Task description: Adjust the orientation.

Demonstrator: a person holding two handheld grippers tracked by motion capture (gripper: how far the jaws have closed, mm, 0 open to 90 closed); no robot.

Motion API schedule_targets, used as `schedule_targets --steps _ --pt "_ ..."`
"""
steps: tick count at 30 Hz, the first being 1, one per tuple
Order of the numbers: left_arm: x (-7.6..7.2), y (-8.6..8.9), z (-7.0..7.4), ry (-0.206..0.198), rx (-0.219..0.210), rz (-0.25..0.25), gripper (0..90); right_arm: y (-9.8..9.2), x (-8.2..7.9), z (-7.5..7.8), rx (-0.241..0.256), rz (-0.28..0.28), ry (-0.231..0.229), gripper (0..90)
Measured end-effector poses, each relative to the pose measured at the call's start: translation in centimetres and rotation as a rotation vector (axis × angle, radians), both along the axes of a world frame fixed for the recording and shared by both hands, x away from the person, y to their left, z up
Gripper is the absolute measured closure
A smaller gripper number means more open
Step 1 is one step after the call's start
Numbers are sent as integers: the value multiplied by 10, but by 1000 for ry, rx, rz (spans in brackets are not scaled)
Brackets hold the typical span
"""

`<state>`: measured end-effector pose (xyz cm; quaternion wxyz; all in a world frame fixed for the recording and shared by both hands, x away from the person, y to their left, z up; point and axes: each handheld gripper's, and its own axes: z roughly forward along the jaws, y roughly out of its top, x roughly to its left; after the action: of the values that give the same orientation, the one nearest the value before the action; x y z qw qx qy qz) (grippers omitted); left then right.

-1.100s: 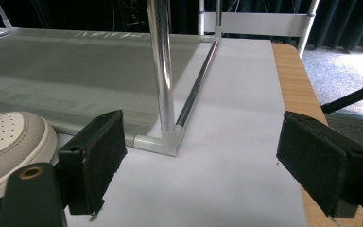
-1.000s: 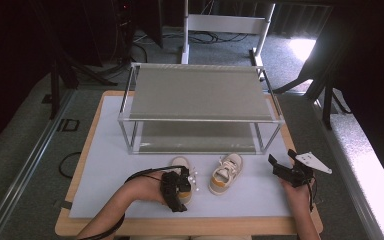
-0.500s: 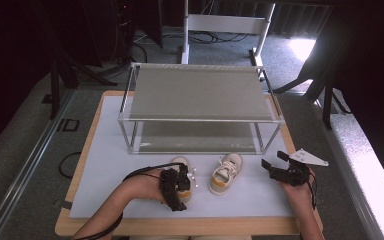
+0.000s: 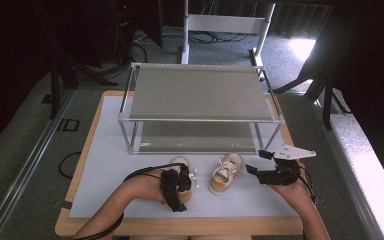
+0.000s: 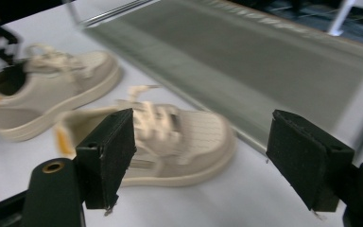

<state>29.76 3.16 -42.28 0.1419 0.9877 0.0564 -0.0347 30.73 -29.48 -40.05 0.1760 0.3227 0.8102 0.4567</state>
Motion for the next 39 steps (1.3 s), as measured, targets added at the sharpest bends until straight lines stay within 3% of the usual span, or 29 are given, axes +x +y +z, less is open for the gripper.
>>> schedule_targets --steps 6,11,19,24,27,28,31,34,38,39 --pt "0 0 0 0 1 -1 332 24 -1 19 -92 77 16 238" --pt "0 0 0 11 8 3 332 38 -1 27 -142 105 29 253" --pt "0 -1 -1 16 19 3 332 67 4 36 -260 179 135 258" --pt "1 -2 -2 23 16 10 334 82 8 38 -310 210 202 333" --pt "1 -2 -2 22 19 6 334 87 10 39 -328 230 241 380" --pt "1 -3 -2 22 17 8 334 93 11 38 -339 252 283 403" --pt "1 -2 -2 22 17 6 335 99 12 37 -370 267 311 425" --pt "2 -2 -2 26 16 9 337 110 14 29 -429 313 374 450" --pt "2 -3 -2 31 12 17 338 121 15 16 -527 388 381 515" --pt "2 -3 -2 31 12 17 339 121 15 16 -527 388 381 515"
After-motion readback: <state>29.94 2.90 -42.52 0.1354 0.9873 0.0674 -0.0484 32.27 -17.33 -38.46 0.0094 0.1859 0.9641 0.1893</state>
